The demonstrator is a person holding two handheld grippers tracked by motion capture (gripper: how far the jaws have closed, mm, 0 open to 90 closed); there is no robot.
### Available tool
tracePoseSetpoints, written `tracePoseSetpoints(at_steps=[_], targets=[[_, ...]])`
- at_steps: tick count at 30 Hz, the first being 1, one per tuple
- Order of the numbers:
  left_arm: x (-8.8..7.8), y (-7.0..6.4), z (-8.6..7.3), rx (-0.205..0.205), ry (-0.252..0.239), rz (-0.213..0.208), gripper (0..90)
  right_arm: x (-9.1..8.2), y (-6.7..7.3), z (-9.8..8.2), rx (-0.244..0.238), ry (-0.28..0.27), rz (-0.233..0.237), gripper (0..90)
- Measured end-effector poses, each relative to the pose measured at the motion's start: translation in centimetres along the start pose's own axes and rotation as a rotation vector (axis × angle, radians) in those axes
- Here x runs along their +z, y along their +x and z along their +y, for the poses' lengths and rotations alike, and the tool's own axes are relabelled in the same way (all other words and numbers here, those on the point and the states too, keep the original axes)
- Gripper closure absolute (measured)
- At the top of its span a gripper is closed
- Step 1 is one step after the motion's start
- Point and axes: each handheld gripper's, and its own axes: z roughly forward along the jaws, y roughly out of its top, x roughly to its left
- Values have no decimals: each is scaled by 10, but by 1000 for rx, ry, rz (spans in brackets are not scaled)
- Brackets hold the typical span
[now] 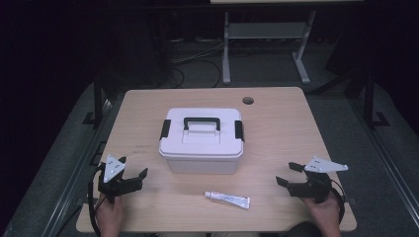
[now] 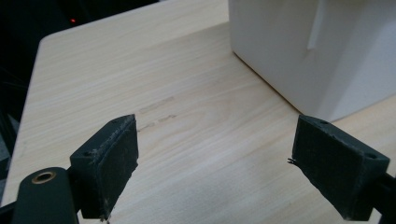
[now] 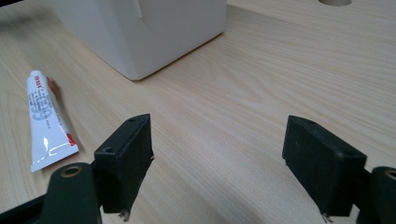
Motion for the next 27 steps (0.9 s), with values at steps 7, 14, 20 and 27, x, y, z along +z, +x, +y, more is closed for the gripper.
tracePoseSetpoints(at_steps=[7, 14, 20, 27], targets=[[0, -1, 0, 12, 1, -10, 137, 1, 3, 5, -18, 15, 36, 217], [0, 2, -3, 9, 14, -16, 137, -2, 5, 23, -86, 48, 56, 209], [-1, 4, -3, 14, 12, -10, 137, -5, 4, 41, -133, 94, 73, 209], [-1, 4, -3, 15, 16, -13, 137, -5, 2, 70, -179, 152, 106, 199]])
